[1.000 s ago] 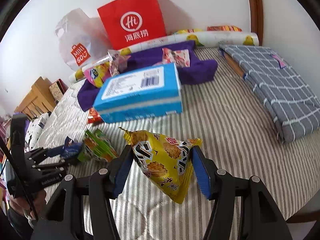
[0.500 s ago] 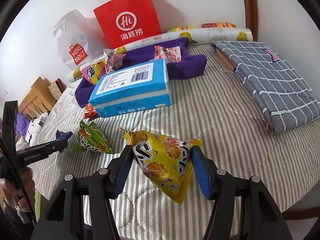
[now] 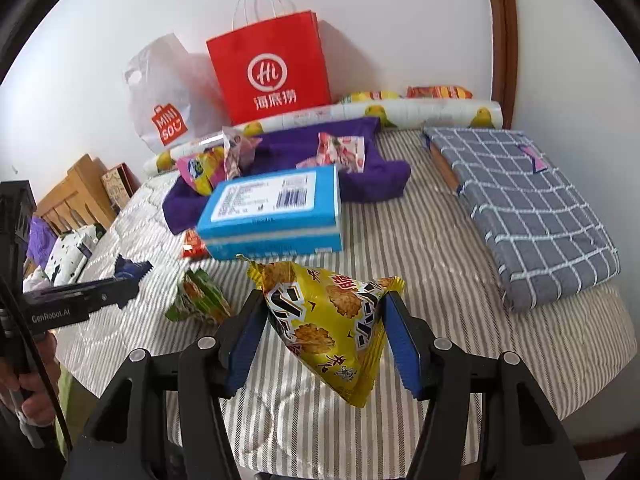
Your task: Organize snacks
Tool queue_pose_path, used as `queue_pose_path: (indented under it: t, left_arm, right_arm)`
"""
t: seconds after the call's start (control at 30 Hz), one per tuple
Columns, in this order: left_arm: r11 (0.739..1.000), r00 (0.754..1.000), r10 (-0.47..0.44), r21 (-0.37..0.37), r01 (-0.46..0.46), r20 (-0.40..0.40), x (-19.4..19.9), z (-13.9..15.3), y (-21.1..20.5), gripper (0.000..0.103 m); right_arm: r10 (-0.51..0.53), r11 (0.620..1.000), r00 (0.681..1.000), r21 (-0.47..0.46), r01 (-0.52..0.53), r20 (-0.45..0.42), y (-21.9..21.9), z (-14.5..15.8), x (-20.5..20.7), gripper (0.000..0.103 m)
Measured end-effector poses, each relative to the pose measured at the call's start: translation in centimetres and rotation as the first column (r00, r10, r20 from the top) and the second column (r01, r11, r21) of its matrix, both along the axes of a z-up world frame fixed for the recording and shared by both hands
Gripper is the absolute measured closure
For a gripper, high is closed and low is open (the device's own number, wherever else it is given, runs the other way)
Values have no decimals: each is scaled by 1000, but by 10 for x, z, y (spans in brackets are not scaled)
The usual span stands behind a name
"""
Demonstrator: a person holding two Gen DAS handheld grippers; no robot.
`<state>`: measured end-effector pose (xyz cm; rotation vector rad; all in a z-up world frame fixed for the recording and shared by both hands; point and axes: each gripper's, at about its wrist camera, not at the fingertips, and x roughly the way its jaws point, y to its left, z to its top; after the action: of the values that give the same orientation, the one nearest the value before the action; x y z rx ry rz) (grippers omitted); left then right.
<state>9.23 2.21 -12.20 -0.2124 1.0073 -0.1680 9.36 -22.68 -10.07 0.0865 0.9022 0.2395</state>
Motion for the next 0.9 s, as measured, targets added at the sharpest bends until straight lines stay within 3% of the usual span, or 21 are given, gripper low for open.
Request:
queue_pose_path:
  t: [0.53,0.9]
  left_arm:
    - [999,997,-42,15,41,63,38,40,-14,59]
    - [999,997,-24,-35,26,75,79,62,0,59]
  right_arm:
    - [-3,1000,994,16,1,107,5,51,50,44]
    - [3,1000,990,24,-7,139,6,74,93,44]
